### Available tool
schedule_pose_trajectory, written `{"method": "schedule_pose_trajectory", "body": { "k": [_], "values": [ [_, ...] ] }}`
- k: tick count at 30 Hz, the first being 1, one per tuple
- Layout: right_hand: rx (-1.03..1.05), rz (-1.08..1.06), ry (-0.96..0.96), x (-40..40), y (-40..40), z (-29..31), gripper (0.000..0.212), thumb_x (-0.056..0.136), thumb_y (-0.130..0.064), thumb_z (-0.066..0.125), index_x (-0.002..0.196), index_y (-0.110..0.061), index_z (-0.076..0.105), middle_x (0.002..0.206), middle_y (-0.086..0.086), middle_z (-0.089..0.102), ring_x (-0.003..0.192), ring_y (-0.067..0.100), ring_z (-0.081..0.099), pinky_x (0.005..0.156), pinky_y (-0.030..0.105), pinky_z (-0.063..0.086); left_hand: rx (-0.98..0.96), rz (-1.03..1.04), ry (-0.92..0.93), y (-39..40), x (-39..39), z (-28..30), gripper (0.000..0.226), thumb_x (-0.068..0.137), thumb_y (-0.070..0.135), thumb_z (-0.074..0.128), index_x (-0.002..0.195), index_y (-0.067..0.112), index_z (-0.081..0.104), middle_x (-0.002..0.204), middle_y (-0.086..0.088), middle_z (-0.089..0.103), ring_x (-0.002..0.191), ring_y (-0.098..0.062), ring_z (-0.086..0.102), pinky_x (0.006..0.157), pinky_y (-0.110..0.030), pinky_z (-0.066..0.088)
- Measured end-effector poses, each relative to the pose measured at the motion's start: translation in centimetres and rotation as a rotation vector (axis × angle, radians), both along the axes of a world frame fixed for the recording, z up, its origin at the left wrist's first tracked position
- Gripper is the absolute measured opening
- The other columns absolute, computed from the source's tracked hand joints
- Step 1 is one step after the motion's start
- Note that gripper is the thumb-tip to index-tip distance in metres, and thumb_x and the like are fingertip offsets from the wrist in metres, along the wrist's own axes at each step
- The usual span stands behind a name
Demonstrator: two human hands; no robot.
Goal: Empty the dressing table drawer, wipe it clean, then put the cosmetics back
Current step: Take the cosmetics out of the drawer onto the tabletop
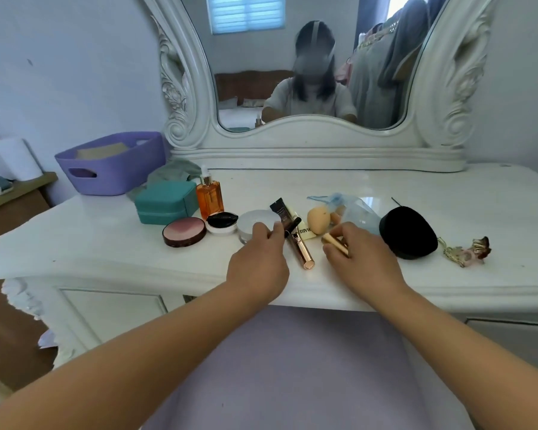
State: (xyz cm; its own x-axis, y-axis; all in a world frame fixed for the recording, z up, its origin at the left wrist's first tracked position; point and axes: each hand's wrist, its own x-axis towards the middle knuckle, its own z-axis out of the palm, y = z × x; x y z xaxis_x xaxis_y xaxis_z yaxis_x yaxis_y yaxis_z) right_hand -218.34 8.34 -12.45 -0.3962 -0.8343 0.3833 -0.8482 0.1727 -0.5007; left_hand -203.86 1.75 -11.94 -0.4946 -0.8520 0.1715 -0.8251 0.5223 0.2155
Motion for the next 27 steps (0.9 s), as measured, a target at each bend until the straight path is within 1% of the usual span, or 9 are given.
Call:
{"method": "schedule_pose_trajectory", "body": {
  "k": [3,5,7,9,13,15,18,23,27],
  "values": [
    [0.035,-0.008,0.068,0.1,-0.8,-0.5,0.030,0.090,-0.027,0.047,0.118,-0.015,0.046,0.119,0.005,0.056,0.105,0.027,0.055,0.075,0.035,0.044,-0.071,-0.021,0.028,-0.1,-1.1,-0.5,0.056,0.094,0.013,0.038,0.146,0.019,0.018,0.131,-0.006,0.032,0.102,-0.026,0.050,0.065,-0.031,0.036],
    [0.046,-0.005,0.096,0.0,-1.1,-0.7,0.029,0.090,-0.028,0.048,0.116,-0.015,0.043,0.121,0.006,0.052,0.106,0.027,0.053,0.075,0.036,0.045,-0.114,-0.043,0.049,-0.6,-1.7,-0.8,0.056,0.094,0.012,0.040,0.146,0.019,0.020,0.131,-0.007,0.033,0.109,-0.025,0.044,0.068,-0.030,0.038],
    [0.045,0.002,0.091,-0.1,-1.4,-0.7,0.029,0.089,-0.026,0.052,0.115,-0.015,0.044,0.125,0.006,0.049,0.109,0.026,0.050,0.078,0.035,0.043,-0.136,-0.062,0.082,-1.3,-2.2,-1.1,0.055,0.094,0.012,0.040,0.145,0.018,0.023,0.131,-0.008,0.035,0.113,-0.025,0.040,0.076,-0.031,0.039],
    [0.030,0.000,0.067,-0.2,-1.7,-0.7,0.028,0.088,-0.025,0.054,0.113,-0.014,0.046,0.127,0.006,0.048,0.111,0.025,0.048,0.081,0.035,0.042,-0.132,-0.070,0.119,-2.2,-2.6,-1.2,0.051,0.094,0.013,0.040,0.143,0.016,0.027,0.131,-0.008,0.038,0.115,-0.026,0.038,0.085,-0.032,0.037],
    [-0.026,-0.011,-0.005,-0.5,-1.9,-1.0,0.026,0.084,-0.028,0.060,0.105,-0.015,0.051,0.116,0.002,0.053,0.109,0.021,0.049,0.081,0.034,0.043,-0.128,-0.048,0.151,-3.7,-2.8,-1.3,0.045,0.095,0.022,0.041,0.140,0.019,0.036,0.131,-0.006,0.041,0.119,-0.026,0.035,0.095,-0.034,0.031],
    [-0.045,-0.023,-0.049,-0.6,-1.9,-1.0,0.028,0.082,-0.029,0.062,0.105,-0.016,0.052,0.111,0.001,0.053,0.107,0.019,0.050,0.080,0.032,0.042,-0.128,-0.030,0.226,-3.8,-2.5,-1.3,0.043,0.093,0.024,0.046,0.136,0.021,0.043,0.127,-0.004,0.045,0.117,-0.024,0.037,0.096,-0.033,0.030],
    [-0.055,-0.036,-0.082,-0.6,-1.7,-1.0,0.031,0.080,-0.029,0.064,0.107,-0.017,0.053,0.111,0.001,0.053,0.107,0.018,0.050,0.081,0.030,0.041,-0.189,-0.039,0.314,-3.7,-2.0,-1.4,0.043,0.088,0.025,0.054,0.131,0.025,0.050,0.119,-0.002,0.050,0.111,-0.023,0.043,0.092,-0.031,0.031],
    [-0.089,-0.031,-0.109,-0.7,-1.5,-1.0,0.032,0.079,-0.026,0.065,0.108,-0.019,0.055,0.114,0.000,0.053,0.109,0.016,0.048,0.079,0.025,0.037,-0.250,-0.081,0.288,-4.2,-0.9,-1.5,0.038,0.085,0.029,0.060,0.124,0.026,0.057,0.113,-0.001,0.053,0.107,-0.022,0.046,0.087,-0.030,0.031],
    [-0.135,-0.032,-0.112,-0.6,-1.4,-0.9,0.031,0.078,-0.024,0.068,0.107,-0.019,0.057,0.115,0.000,0.053,0.110,0.018,0.048,0.081,0.025,0.038,-0.285,-0.063,0.243,-4.7,-0.5,-1.2,0.034,0.086,0.029,0.059,0.120,0.024,0.059,0.114,-0.002,0.052,0.108,-0.022,0.046,0.084,-0.031,0.030]
  ]
}}
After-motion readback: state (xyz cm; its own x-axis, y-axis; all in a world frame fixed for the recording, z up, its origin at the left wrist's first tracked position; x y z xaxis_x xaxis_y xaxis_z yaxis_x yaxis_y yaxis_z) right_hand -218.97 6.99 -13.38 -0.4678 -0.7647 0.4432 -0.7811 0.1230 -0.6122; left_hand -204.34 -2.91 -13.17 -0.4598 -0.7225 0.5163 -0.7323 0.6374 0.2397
